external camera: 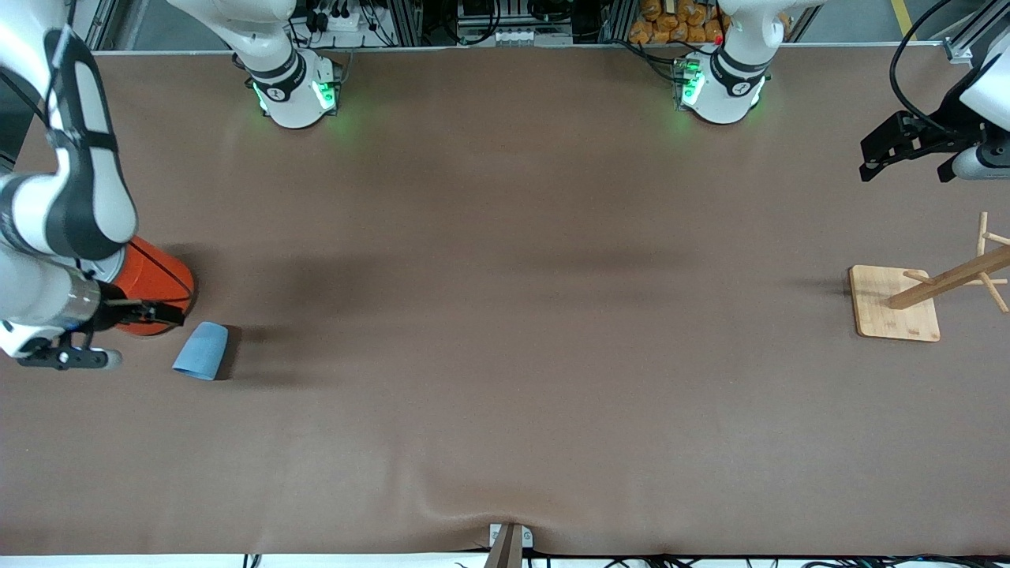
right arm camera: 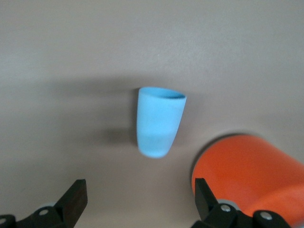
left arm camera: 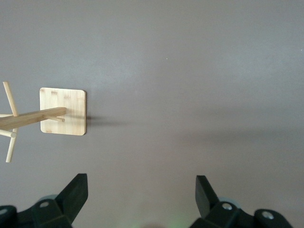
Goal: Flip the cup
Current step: 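Reach the right gripper down to the light-blue cup lying on its side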
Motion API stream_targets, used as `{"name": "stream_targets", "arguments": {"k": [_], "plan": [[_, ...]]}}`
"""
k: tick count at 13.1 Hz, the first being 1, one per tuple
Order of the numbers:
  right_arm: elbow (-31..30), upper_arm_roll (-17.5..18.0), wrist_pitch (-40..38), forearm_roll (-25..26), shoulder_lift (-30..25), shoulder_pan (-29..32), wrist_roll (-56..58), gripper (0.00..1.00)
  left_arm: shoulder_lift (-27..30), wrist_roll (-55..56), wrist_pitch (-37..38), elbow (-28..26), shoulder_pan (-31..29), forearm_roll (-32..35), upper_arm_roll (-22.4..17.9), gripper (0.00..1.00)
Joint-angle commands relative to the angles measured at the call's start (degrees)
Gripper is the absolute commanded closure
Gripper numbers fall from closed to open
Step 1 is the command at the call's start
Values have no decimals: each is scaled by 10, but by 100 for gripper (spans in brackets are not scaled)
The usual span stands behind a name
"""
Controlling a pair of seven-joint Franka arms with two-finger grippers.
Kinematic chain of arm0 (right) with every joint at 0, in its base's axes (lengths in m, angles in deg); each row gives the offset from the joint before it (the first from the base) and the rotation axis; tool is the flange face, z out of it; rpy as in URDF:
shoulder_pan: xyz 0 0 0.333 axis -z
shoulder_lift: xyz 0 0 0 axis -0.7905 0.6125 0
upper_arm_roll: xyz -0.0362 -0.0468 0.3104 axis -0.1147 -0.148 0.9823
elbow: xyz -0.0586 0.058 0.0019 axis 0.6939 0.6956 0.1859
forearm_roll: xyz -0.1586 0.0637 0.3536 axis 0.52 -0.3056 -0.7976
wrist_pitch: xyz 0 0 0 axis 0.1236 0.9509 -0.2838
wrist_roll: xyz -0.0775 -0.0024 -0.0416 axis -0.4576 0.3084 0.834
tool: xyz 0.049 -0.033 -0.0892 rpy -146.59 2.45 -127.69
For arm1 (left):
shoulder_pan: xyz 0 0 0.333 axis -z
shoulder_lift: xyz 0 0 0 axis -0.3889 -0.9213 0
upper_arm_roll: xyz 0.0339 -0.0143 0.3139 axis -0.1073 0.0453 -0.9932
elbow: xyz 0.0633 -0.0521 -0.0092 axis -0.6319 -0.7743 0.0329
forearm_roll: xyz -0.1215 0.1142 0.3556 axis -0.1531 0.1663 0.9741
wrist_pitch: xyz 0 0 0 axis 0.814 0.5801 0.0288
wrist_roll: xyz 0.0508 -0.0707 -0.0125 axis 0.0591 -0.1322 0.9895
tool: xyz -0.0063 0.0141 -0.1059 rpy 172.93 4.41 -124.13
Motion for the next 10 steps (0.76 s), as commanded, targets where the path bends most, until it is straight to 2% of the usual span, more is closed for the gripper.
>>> {"name": "stream_targets", "arguments": {"k": [1,3,8,9,10], "plan": [[-52,7,101,27,24,25,2,0,-4,-10,8,15,-5,-7,3,0],[-84,6,179,45,41,32,2,0,-4,-11,7,15,-6,-6,3,0],[-87,6,264,54,105,38,-3,0,-3,-10,6,15,-5,-7,3,0],[-87,6,276,54,114,37,-5,11,-2,-11,6,15,-5,-7,3,0],[-88,6,281,54,118,36,-5,38,-1,-11,7,15,-6,-7,2,0]]}}
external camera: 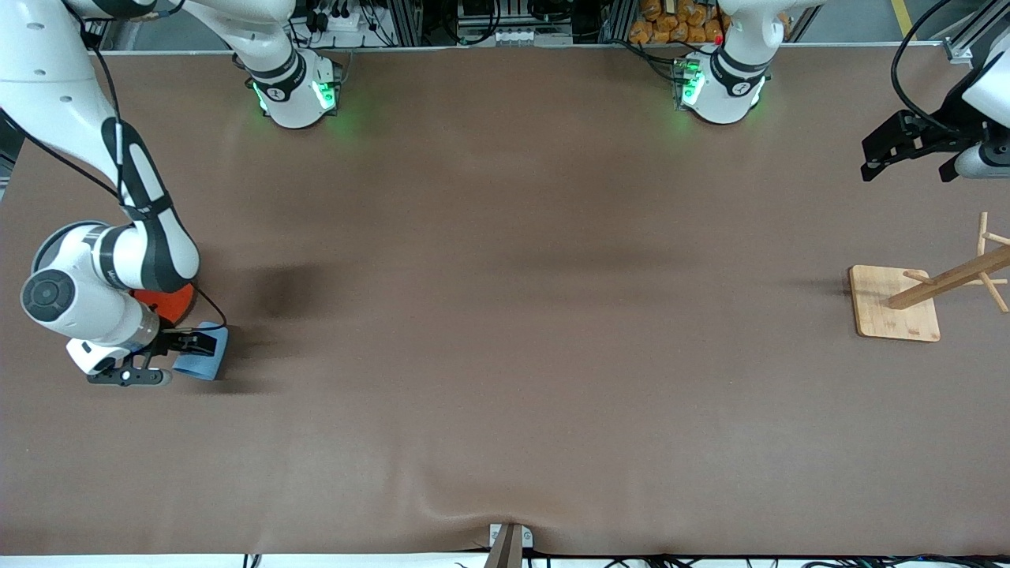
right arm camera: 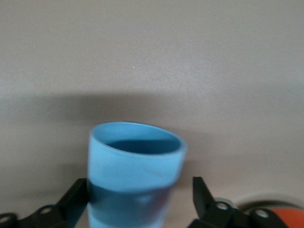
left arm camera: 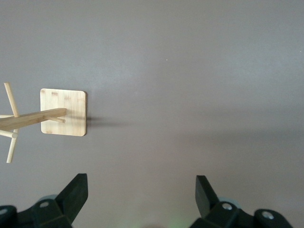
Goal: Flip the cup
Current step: 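Grasp the blue cup with the right gripper and lift it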
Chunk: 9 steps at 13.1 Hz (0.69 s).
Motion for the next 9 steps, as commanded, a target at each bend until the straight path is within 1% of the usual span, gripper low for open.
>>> {"name": "stream_targets", "arguments": {"k": [1,2,4,5,7,9], "plan": [[-2,8,20,11,11,8,-5,56,0,-11,7,12,-7,-7,2,0],[-2,8,20,11,11,7,-5,62,0,-12,7,12,-11,-7,3,0],[-1,9,16,12,5,2,-3,62,1,-11,7,12,-11,-8,3,0],[-1,12,11,12,-8,-7,1,62,1,-11,7,12,-11,-8,3,0],[5,15,-1,13,-45,-42,20,61,1,-11,7,13,-11,-12,3,0],[15,29,-16,12,-62,-81,66,60,0,-10,6,13,-11,-19,3,0]]}}
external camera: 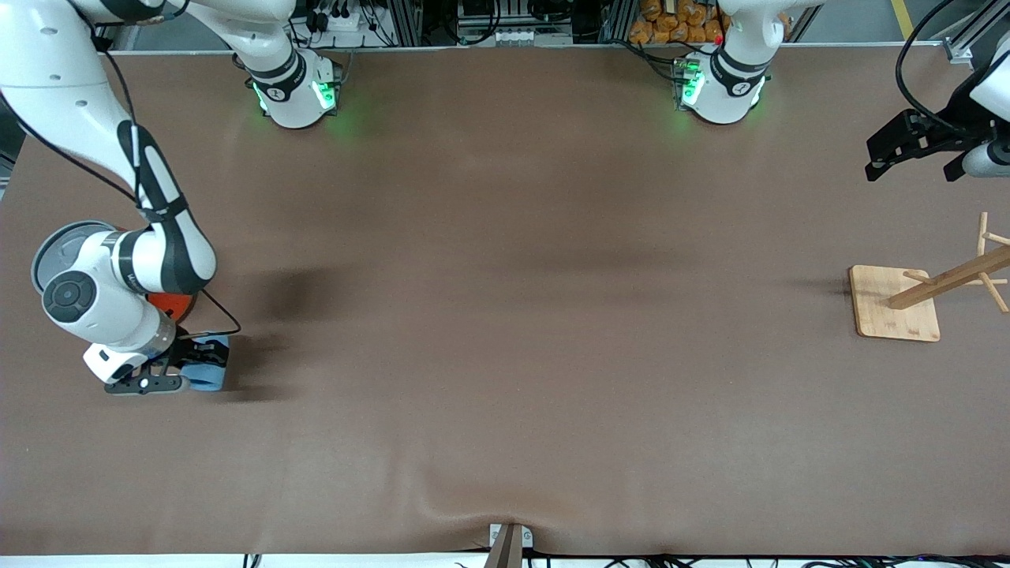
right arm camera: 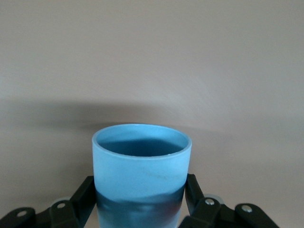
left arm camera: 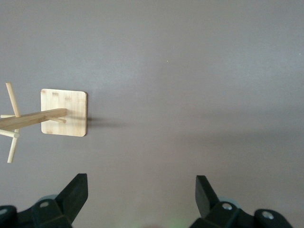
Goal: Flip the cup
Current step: 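Grasp the blue cup with the right gripper and lift it, then carry the cup to mid-table while the left gripper reaches toward it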
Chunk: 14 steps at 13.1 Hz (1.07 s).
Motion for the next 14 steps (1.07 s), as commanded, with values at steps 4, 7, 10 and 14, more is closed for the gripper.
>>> {"name": "stream_targets", "arguments": {"k": [4,7,10,14], "plan": [[2,20,-18,10,-44,-117,81,60,-5,-9,3,9,-7,-17,5,0],[3,45,-18,10,-42,-160,180,60,-31,-10,3,8,-8,-19,5,0],[1,50,-23,10,-38,-237,244,60,-85,-10,-5,9,-8,-58,5,0],[3,50,-17,11,-21,-329,266,60,-185,-2,-28,9,-10,-152,4,0]]}}
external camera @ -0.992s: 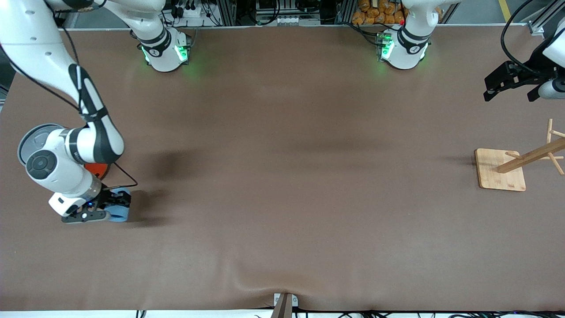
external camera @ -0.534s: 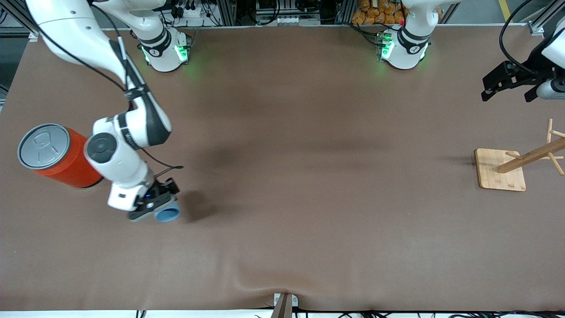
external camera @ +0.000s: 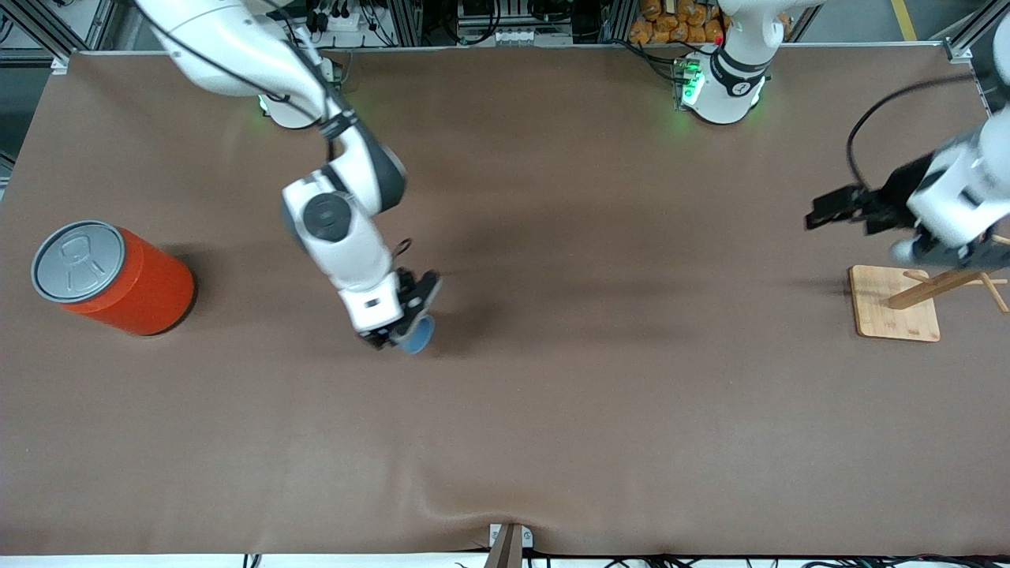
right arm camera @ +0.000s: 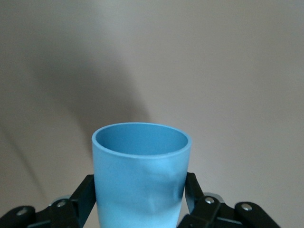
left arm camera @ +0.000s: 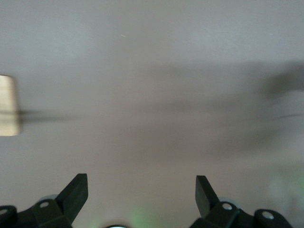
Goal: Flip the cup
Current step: 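Carry the cup to mid-table while the left gripper reaches toward it, then grasp the cup with the left gripper while the right gripper releases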
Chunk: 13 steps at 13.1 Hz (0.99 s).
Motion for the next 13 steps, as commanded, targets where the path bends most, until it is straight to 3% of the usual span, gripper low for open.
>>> {"name": "stream_targets", "arguments": {"k": [1,6,8,9,10,11,13], "plan": [[4,-4,8,11,12,-46,23,59,-66,0,-6,15,-5,-58,4,0],[44,-4,69,72,86,-123,17,56,-182,-6,-24,15,1,-244,4,0],[71,-5,69,75,114,-152,18,56,-212,-7,-44,13,15,-256,11,0],[81,-5,69,88,127,-166,17,47,-228,-9,-52,12,29,-268,11,0],[81,-5,66,95,129,-169,13,18,-240,-9,-62,8,40,-296,11,0],[80,-5,61,96,127,-170,13,0,-251,-9,-66,6,52,-326,11,0],[81,-4,43,96,122,-178,12,0,-258,-9,-88,-7,78,-357,11,0]]}}
